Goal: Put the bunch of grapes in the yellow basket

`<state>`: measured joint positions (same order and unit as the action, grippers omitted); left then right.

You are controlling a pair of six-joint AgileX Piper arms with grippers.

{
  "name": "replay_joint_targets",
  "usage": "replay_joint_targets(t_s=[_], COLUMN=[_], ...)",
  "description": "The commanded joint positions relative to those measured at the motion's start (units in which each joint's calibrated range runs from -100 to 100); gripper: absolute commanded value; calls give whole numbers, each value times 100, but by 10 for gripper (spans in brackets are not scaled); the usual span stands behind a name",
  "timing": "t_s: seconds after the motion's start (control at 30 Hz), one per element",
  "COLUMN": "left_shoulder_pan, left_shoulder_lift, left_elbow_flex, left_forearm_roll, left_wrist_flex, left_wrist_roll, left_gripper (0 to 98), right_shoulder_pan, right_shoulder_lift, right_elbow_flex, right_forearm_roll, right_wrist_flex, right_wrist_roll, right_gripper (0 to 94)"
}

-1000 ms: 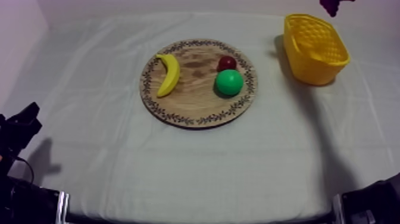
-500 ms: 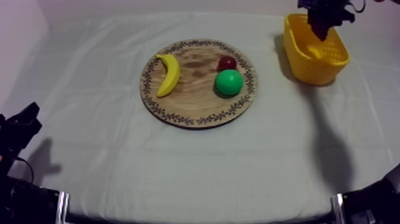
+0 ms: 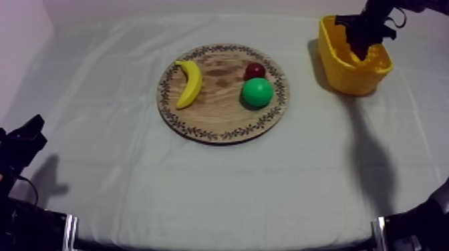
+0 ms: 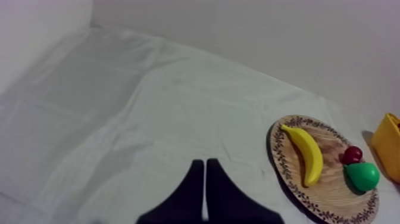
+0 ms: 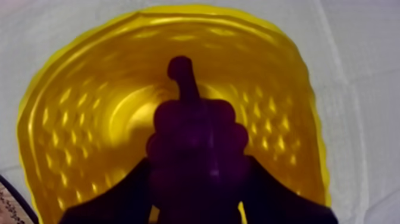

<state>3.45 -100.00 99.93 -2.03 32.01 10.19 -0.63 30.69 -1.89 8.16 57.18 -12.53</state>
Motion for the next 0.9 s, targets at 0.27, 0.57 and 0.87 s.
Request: replay_joint_targets(t_s=[0.27,0.57,0.87], left_shoulder_pan=[-2,-2,-2], left_shoulder_lift=[0,0,0], left_elbow_flex=[-4,-4,-4], left_forearm_roll=[1,1,1], left_wrist_flex=[0,0,0], left_wrist_roll=[-1,-1,-1], left_gripper=[1,1,1], right_shoulder_pan=[-40,-37,-15], right_shoulder_lift=[-145,-511,-1419], right_elbow_flex=[428,746,1770], right_forearm_roll=[160,122,88], right_wrist_flex=[-446,-709,-1262], right_wrist_roll=[-46,9,65], right_gripper=[812,857,690])
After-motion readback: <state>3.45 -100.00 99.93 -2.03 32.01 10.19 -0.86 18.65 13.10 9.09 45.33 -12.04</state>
